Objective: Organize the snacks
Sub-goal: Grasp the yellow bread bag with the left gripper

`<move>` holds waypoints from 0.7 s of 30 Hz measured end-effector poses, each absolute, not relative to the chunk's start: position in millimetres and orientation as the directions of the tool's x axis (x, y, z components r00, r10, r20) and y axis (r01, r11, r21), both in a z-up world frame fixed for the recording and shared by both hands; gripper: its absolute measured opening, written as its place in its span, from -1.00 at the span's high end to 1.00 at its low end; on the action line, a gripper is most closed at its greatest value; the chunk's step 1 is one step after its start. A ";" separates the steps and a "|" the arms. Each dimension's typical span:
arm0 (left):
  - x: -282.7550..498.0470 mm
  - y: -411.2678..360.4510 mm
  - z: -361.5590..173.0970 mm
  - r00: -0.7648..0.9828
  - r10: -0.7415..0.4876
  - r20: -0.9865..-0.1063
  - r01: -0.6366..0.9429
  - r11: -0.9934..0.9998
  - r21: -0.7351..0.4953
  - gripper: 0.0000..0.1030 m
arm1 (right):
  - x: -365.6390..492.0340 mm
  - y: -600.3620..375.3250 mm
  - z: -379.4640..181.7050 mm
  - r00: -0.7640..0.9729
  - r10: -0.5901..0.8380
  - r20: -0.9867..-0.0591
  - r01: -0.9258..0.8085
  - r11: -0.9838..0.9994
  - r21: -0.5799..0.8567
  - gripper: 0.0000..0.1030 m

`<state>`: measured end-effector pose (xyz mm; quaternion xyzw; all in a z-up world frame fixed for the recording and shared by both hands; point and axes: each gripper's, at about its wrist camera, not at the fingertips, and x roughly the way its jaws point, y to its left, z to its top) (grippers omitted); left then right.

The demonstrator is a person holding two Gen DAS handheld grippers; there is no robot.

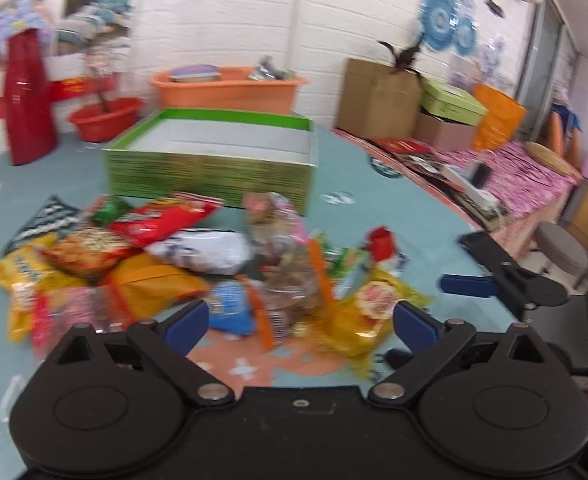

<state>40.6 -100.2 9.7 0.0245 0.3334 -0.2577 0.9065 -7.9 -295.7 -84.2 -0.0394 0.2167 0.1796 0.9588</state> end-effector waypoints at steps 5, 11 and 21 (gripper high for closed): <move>61.1 -121.6 -8.0 0.521 -0.514 -0.681 0.505 0.829 -0.240 -1.00 | -5.4 -299.7 -86.1 0.807 0.402 -0.433 -0.444 0.896 0.006 -1.00; 77.5 -120.6 -20.7 0.470 -0.525 -0.709 0.428 0.838 -0.337 -1.00 | 8.5 -298.1 -86.0 0.764 0.446 -0.466 -0.523 0.851 -0.043 -1.00; 87.1 -121.6 -30.2 0.482 -0.555 -0.678 0.401 0.828 -0.392 0.18 | 12.0 -301.9 -88.5 0.768 0.428 -0.476 -0.476 0.879 0.022 -0.91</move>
